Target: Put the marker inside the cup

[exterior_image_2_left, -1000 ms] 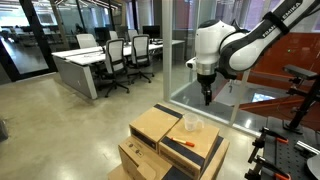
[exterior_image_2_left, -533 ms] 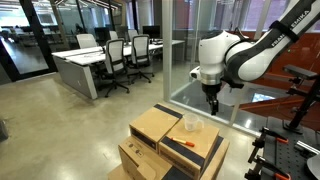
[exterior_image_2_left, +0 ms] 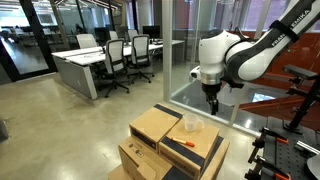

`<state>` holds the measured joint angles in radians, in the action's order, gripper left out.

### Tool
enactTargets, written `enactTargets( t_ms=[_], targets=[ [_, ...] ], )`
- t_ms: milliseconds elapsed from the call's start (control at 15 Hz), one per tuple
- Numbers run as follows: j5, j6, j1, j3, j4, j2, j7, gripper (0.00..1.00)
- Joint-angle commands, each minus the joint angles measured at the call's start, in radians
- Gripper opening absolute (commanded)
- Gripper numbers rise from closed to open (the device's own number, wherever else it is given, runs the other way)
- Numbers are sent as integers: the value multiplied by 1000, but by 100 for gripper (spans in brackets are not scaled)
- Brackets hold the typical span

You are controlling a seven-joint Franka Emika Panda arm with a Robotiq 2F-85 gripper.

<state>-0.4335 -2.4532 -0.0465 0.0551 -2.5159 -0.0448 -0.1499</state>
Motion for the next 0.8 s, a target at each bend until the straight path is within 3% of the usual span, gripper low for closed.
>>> enactTargets(
  t_ms=[0,267,733],
  targets=[
    [10,0,-3,-2,1,-15,-5,100],
    [27,-7,-5,1,10,-63,-9,100],
    [10,3,-5,-3,-1,-43,-2,100]
  ],
)
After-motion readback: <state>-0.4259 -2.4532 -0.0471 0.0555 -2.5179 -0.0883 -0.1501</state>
